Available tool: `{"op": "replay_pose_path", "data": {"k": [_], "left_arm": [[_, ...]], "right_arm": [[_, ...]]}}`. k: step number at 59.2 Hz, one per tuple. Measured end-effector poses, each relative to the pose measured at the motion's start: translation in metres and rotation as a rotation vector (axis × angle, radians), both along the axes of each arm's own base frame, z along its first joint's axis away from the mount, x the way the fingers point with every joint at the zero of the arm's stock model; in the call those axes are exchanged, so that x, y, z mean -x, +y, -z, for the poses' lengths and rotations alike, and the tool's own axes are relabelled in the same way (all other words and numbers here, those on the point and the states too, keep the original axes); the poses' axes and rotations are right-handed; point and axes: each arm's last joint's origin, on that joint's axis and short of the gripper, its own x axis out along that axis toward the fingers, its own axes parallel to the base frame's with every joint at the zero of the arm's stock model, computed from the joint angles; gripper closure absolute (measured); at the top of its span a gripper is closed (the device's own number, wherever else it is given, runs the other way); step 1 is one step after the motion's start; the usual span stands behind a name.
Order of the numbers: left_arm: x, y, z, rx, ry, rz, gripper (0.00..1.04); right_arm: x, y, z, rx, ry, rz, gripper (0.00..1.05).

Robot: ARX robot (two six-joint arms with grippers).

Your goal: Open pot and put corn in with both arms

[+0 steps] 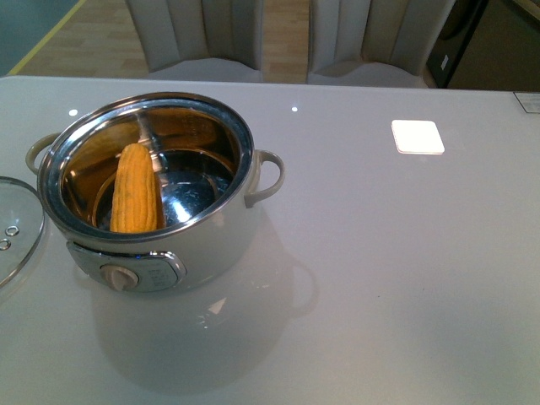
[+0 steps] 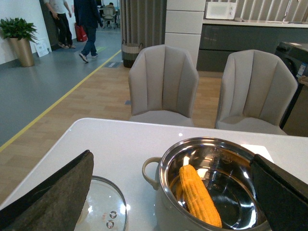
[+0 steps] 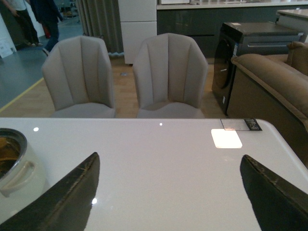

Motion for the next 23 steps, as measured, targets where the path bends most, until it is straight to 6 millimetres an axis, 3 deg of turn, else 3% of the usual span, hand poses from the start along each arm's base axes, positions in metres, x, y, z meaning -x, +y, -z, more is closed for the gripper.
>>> {"op": "replay_pose_path", "data": {"k": [3,23], "left_arm": [[0.0000,0.0000,0.0000,0.000,0.000,0.000,0.07],[0.0000,0.0000,0.0000,0.000,0.000,0.000,0.07]], "right_arm": [[0.0000,0.0000,0.0000,0.000,0.000,0.000,0.07],[0.0000,0.0000,0.0000,0.000,0.000,0.000,0.09]]}}
